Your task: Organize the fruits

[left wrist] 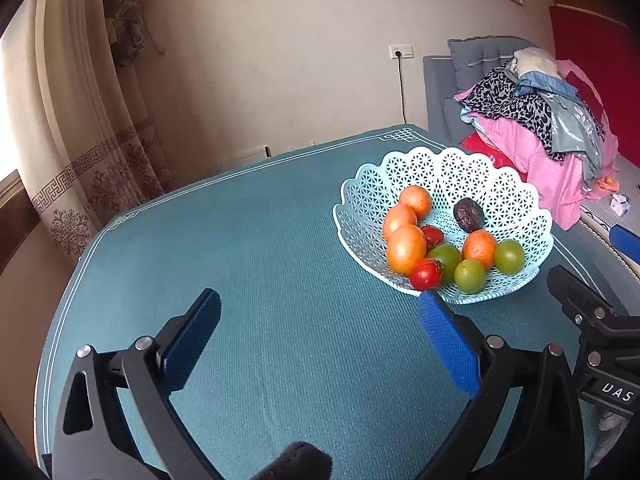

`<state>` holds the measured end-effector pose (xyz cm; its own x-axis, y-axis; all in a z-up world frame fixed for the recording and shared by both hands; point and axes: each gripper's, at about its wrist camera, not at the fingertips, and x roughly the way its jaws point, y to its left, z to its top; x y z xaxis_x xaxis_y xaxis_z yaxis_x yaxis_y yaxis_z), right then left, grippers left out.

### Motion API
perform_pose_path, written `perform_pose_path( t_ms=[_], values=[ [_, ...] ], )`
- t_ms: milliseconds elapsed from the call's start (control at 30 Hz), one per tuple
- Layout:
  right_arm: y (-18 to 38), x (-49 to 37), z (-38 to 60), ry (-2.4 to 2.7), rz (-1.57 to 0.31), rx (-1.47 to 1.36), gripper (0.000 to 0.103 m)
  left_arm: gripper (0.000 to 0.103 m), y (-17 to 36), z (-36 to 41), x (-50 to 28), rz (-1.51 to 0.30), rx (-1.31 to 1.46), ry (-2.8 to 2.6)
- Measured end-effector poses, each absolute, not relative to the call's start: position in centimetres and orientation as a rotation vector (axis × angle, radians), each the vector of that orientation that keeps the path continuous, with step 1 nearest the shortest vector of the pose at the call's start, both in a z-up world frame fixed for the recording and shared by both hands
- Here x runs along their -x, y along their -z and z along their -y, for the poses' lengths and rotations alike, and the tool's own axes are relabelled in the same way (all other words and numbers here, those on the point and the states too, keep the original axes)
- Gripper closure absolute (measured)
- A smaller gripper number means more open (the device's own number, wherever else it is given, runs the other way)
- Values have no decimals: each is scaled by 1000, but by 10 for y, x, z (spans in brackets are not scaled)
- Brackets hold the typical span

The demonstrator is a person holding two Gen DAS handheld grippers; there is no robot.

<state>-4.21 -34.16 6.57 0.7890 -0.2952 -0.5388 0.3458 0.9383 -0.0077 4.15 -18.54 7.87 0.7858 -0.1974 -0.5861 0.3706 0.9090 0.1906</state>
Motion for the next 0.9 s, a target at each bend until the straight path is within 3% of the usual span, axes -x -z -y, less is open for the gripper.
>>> perform_pose_path(
  t_ms=[900],
  values=[
    [-65, 32, 344, 350, -572, -90, 5, 3, -78, 194, -51, -598, -325, 313]
  ],
)
